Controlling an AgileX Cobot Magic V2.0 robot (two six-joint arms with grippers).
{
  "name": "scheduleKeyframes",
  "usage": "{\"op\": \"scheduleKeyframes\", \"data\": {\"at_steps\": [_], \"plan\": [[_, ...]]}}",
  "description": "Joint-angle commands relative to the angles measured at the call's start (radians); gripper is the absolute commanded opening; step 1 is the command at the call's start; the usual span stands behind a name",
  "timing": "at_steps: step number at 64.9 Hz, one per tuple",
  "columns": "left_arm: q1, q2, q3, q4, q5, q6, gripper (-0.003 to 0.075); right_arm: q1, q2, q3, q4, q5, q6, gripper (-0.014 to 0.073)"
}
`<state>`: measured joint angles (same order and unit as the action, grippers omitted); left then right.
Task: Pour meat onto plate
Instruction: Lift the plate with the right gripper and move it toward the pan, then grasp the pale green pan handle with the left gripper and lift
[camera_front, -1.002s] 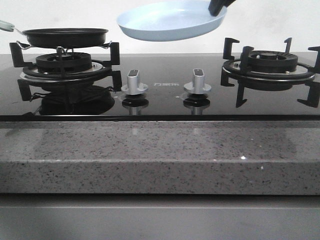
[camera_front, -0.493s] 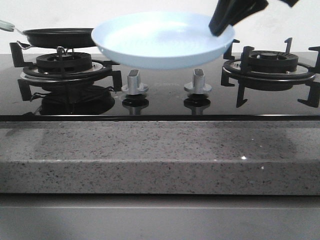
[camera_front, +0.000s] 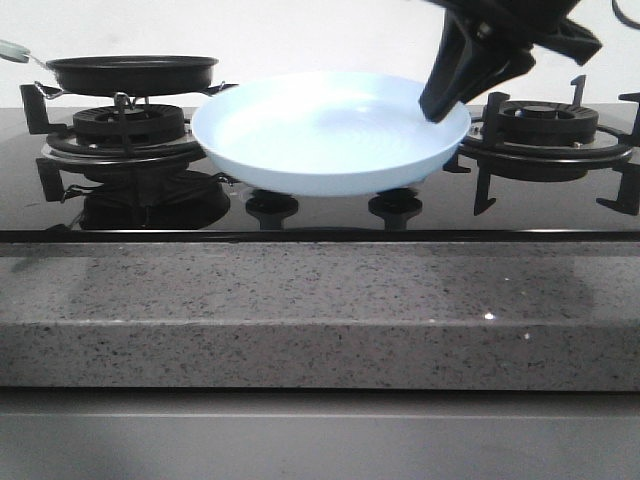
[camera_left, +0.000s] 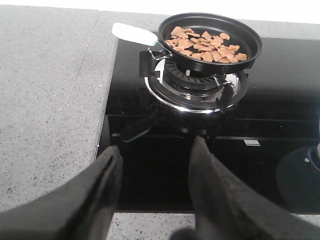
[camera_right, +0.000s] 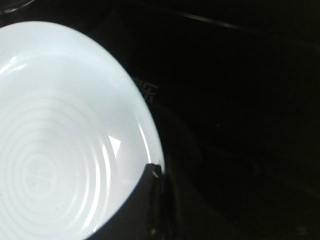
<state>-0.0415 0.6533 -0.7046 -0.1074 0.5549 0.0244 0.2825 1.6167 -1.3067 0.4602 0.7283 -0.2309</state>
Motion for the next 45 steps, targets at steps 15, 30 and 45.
{"op": "scheduleKeyframes", "data": {"at_steps": [15, 30, 45], "plan": [[-0.008, 0.004, -0.034, -0.011, -0.073, -0.003, 0.0311, -0.001, -0.007, -0.024, 0.029, -0.032, -0.013, -0.0113], [-0.008, 0.004, -0.034, -0.011, -0.073, -0.003, 0.0311, -0.001, -0.002, -0.024, 0.029, -0.032, -0.013, -0.0113], [-0.008, 0.004, -0.034, -0.011, -0.080, -0.003, 0.0311, -0.001, -0.001, -0.024, 0.029, -0.032, -0.013, -0.0113]]}}
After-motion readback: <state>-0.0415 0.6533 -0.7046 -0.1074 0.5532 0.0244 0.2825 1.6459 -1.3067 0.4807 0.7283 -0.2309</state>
